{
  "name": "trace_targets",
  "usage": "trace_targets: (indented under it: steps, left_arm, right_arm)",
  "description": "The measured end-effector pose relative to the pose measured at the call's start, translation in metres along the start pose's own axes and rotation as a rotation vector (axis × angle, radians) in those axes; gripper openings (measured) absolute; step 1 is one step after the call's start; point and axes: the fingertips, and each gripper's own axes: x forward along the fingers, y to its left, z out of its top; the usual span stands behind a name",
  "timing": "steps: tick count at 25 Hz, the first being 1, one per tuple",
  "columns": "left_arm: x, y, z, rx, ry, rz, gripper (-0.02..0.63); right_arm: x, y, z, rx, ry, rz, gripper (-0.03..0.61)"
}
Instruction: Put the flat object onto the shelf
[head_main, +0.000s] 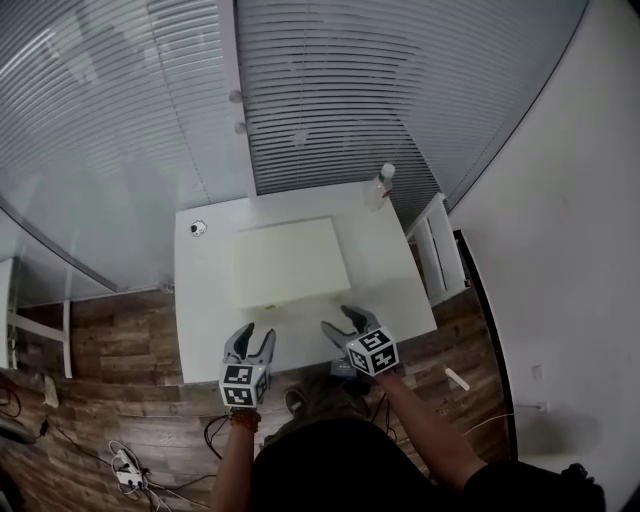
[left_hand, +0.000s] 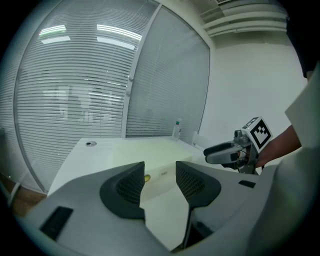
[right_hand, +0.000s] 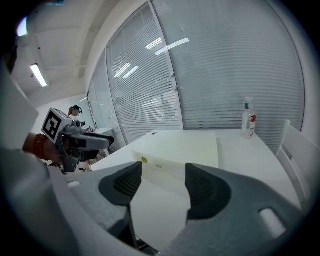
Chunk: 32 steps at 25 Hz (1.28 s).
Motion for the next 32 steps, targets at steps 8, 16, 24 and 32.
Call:
trace_targets:
  steps: [8, 16, 24, 32]
  left_arm:
    - [-0.008, -0.005, -0.006, 0.022, -0.006, 0.008, 0.193]
    - [-0.016, -0.004, 0.000, 0.049, -0.034, 0.059, 0.187]
    - [-0.024, -0.005, 0.022, 0.087, -0.086, 0.087, 0.109]
    - [-0.025, -0.018, 0.024, 0.132, -0.100, 0.055, 0.043]
  right_arm:
    - [-0.002, 0.014, 0.013, 0.018, -0.032, 0.025, 0.262]
    - [-0.008, 0.024, 0.026, -0.067, -0.068, 0.003, 0.173]
    - [-0.011, 0.038, 0.045, -0.159, -0.118, -0.018, 0.121]
    - [-0.017, 0.045, 0.058, -0.199, -0.143, -0.039, 0.104]
